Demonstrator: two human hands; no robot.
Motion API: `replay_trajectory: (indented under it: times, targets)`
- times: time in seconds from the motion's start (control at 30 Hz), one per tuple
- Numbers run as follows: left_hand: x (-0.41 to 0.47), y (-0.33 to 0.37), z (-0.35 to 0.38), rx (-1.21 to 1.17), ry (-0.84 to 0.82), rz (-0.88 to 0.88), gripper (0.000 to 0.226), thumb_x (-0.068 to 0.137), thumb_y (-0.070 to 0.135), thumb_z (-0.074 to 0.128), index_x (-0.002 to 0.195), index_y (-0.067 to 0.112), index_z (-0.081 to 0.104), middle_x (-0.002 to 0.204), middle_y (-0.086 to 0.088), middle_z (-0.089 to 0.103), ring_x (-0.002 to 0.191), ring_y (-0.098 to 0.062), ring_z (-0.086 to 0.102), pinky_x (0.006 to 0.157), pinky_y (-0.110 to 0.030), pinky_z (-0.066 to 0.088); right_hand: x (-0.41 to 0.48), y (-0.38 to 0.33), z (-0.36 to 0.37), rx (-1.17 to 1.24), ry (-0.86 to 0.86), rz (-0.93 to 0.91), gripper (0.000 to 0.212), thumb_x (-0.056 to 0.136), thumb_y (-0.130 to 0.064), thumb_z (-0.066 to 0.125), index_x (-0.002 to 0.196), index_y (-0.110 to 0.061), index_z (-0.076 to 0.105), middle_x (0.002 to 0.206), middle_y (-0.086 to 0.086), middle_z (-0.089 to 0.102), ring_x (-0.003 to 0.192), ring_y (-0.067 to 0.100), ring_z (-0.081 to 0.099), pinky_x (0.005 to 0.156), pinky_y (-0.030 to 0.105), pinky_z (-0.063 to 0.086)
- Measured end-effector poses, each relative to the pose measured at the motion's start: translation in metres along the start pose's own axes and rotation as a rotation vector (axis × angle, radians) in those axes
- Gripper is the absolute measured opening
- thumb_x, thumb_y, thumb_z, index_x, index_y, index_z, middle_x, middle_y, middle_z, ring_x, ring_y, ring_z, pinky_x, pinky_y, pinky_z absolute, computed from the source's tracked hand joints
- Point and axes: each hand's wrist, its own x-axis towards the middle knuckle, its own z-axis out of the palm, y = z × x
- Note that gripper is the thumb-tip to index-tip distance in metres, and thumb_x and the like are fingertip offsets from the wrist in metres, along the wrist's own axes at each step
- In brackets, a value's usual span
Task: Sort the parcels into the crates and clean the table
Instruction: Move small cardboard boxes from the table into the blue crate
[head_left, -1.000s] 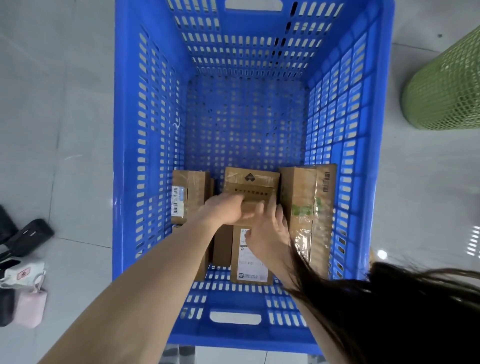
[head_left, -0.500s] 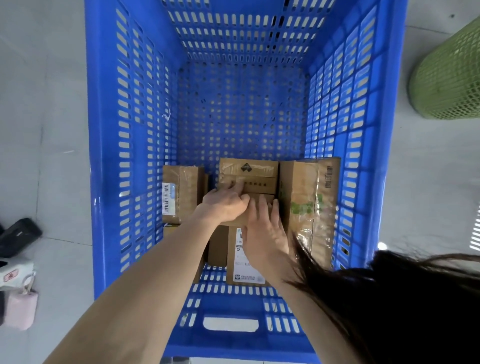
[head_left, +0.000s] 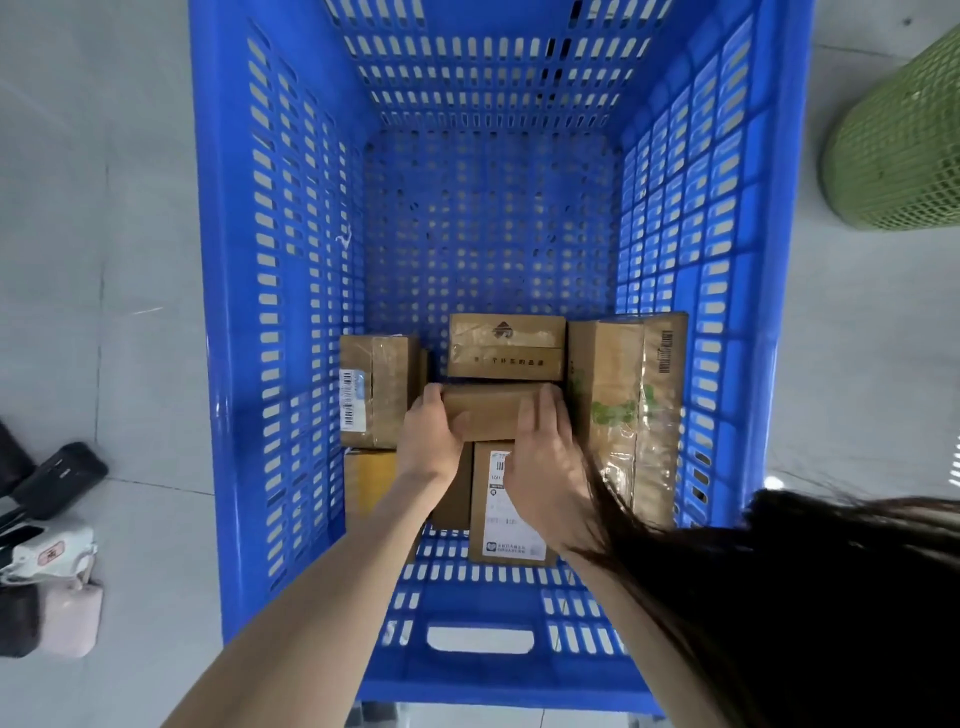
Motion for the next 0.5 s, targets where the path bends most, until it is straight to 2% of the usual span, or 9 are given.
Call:
replay_trajectory:
  times: [0.03, 0.07, 0.23, 0.27, 0.3, 0.33, 0.37, 0.4, 0.5]
  targets:
    - [0.000, 0.002, 0.002, -0.043, 0.017, -0.036, 0.043, 0.094, 0.020, 0.056, 0.131, 0.004, 0.042, 0.119, -0.015, 0.062, 0.107, -0.027, 0.061, 0.087, -0.034, 0.050, -0.003, 0.003, 0.006, -0.040, 0.018, -0.008, 0.060, 0.075, -0.014, 0.073, 0.130, -0.003, 0.052, 0.139, 0.021, 0.046, 0.126, 0.033, 0.050, 0.082, 0.040, 0.057]
    - [0.000, 0.006, 0.003, -0.078, 0.034, -0.066, 0.040, 0.093, 0.018, 0.057, 0.129, 0.004, 0.044, 0.116, -0.014, 0.064, 0.107, -0.027, 0.062, 0.088, -0.034, 0.050, -0.005, 0.006, 0.011, -0.093, -0.017, -0.002, 0.056, 0.066, -0.016, 0.080, 0.118, -0.005, 0.063, 0.129, 0.020, 0.057, 0.116, 0.032, 0.059, 0.072, 0.038, 0.059]
    - [0.010, 0.013, 0.002, -0.072, -0.012, -0.043, 0.028, 0.094, 0.011, 0.053, 0.121, 0.006, 0.048, 0.109, -0.014, 0.064, 0.103, -0.029, 0.062, 0.088, -0.041, 0.052, -0.004, 0.013, 0.025, -0.193, -0.033, -0.018, 0.064, 0.059, -0.023, 0.086, 0.117, -0.008, 0.066, 0.128, 0.023, 0.057, 0.114, 0.036, 0.059, 0.077, 0.038, 0.056]
    - [0.012, 0.012, 0.001, -0.057, -0.028, -0.026, 0.028, 0.094, 0.012, 0.053, 0.121, 0.006, 0.048, 0.110, -0.014, 0.063, 0.103, -0.029, 0.062, 0.089, -0.042, 0.052, -0.004, 0.010, 0.021, -0.198, -0.039, 0.008, 0.065, 0.063, -0.024, 0.083, 0.123, -0.008, 0.062, 0.132, 0.024, 0.053, 0.119, 0.037, 0.055, 0.083, 0.039, 0.054]
    - [0.014, 0.011, 0.000, -0.045, -0.043, -0.022, 0.028, 0.094, 0.014, 0.053, 0.120, 0.007, 0.048, 0.111, -0.014, 0.063, 0.105, -0.029, 0.062, 0.090, -0.042, 0.052, -0.004, 0.010, 0.023, -0.173, -0.046, 0.009, 0.067, 0.074, -0.024, 0.076, 0.134, -0.008, 0.052, 0.142, 0.025, 0.041, 0.130, 0.039, 0.044, 0.095, 0.041, 0.048]
    - [0.014, 0.010, 0.000, -0.039, -0.056, -0.024, 0.028, 0.095, 0.015, 0.053, 0.121, 0.007, 0.047, 0.113, -0.014, 0.062, 0.107, -0.029, 0.061, 0.091, -0.041, 0.051, -0.003, 0.009, 0.024, -0.136, -0.080, 0.001, 0.068, 0.085, -0.022, 0.065, 0.144, -0.006, 0.035, 0.151, 0.026, 0.024, 0.139, 0.039, 0.028, 0.108, 0.043, 0.035]
    - [0.015, 0.009, -0.001, -0.053, -0.071, -0.035, 0.029, 0.096, 0.017, 0.051, 0.123, 0.008, 0.047, 0.117, -0.013, 0.061, 0.110, -0.029, 0.059, 0.094, -0.039, 0.049, -0.001, 0.010, 0.027, -0.127, -0.116, -0.020, 0.068, 0.093, -0.019, 0.054, 0.149, -0.004, 0.020, 0.155, 0.025, 0.008, 0.144, 0.039, 0.013, 0.114, 0.043, 0.023]
    - [0.016, 0.007, -0.001, -0.082, -0.088, -0.041, 0.031, 0.097, 0.017, 0.048, 0.126, 0.008, 0.046, 0.122, -0.013, 0.059, 0.114, -0.028, 0.057, 0.095, -0.036, 0.045, 0.001, 0.009, 0.025, -0.137, -0.163, -0.016, 0.067, 0.096, -0.018, 0.048, 0.150, -0.003, 0.011, 0.155, 0.025, 0.000, 0.144, 0.039, 0.007, 0.116, 0.043, 0.018]
    - [0.015, -0.006, -0.003, -0.184, -0.072, -0.108, 0.036, 0.101, 0.010, 0.034, 0.135, 0.010, 0.044, 0.139, -0.010, 0.047, 0.126, -0.025, 0.045, 0.098, -0.029, 0.035, 0.007, 0.011, 0.017, -0.180, -0.244, -0.054, 0.067, 0.098, -0.016, 0.043, 0.150, -0.004, 0.003, 0.154, 0.028, -0.008, 0.142, 0.044, 0.010, 0.113, 0.046, 0.025]
